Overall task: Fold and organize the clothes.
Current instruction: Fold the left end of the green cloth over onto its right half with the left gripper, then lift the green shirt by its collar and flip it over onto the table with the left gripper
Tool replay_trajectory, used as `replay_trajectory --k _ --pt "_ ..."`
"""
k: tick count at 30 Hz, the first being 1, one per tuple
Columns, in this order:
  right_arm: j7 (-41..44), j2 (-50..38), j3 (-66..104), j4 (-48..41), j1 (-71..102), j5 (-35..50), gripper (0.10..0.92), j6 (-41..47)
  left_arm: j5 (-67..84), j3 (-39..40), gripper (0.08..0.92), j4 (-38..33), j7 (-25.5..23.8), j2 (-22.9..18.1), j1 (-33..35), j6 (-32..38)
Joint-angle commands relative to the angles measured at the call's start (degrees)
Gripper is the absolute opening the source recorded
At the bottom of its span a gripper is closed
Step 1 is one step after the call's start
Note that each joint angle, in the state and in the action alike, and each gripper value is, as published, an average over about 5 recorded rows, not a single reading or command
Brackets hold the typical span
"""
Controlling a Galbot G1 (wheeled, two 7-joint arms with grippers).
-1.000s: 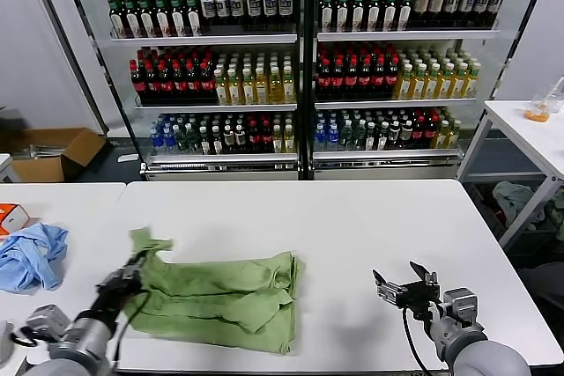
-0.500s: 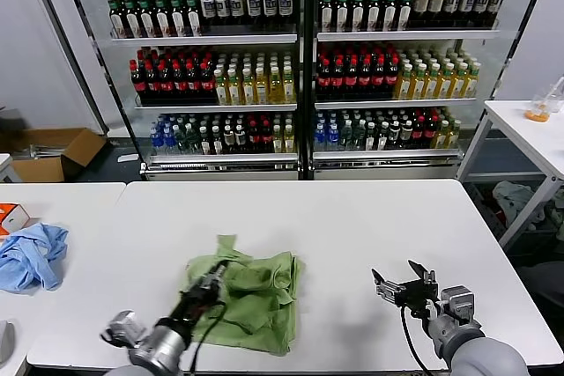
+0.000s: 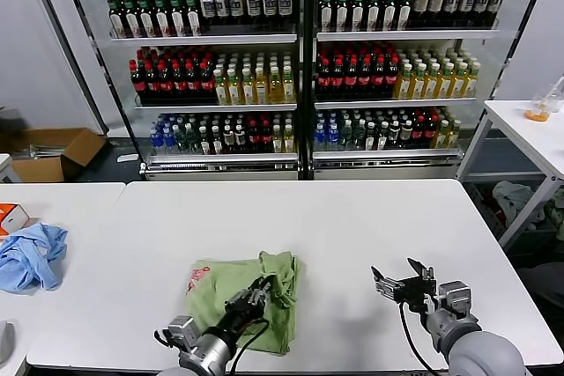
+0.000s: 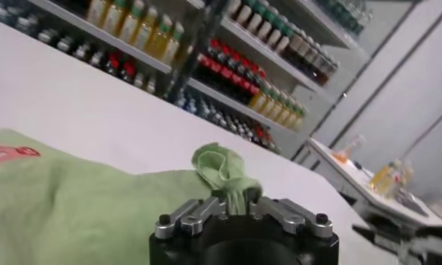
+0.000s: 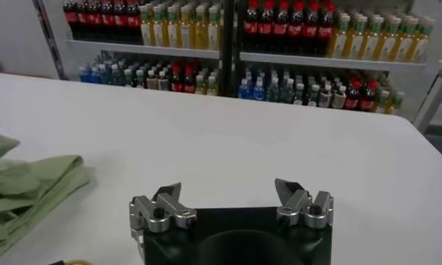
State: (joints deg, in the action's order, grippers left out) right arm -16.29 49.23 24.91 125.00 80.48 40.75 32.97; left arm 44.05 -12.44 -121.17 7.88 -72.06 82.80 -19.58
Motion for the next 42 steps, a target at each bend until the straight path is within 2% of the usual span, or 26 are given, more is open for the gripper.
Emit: replay_trajectory --k 1,9,15,20,26,36,42 --pt "0.02 -0.01 -0.37 -0.43 -0.93 0.03 0.823 -0.03 -3.03 2.56 0.288 -1.53 -3.57 0.01 0.82 -0.19" --pt "-0.03 0.24 -0.87 -0.89 -1.74 -0.01 0.823 -0.03 -3.7 -7.38 0.522 -4.56 -1.86 1.17 3.75 1.34" --pt "0.0 0.32 -0.54 -0.86 -1.67 -0.04 0.823 -0.03 -10.44 -16.44 0.695 -1.25 1.33 3.82 4.72 3.41" --pt "-0.07 0.47 -0.4 -0.82 -1.67 -0.1 0.823 -0.03 -12.92 -19.43 0.807 3.32 3.49 5.19 3.95 1.41" --pt "-0.11 0.48 0.18 -0.7 -1.29 -0.15 0.823 -0.01 -10.94 -19.44 0.822 6.65 4.61 5.3 3.62 -2.58" --pt "-0.13 0.36 0.94 -0.34 -0.93 -0.11 0.823 0.03 0.22 -18.29 0.823 5.13 0.87 4.44 4.24 -10.67" --pt "-0.1 0.14 1.54 -0.05 -0.46 -0.06 0.823 0.02 5.03 -18.29 0.823 6.31 -0.07 4.22 3.89 -13.15"
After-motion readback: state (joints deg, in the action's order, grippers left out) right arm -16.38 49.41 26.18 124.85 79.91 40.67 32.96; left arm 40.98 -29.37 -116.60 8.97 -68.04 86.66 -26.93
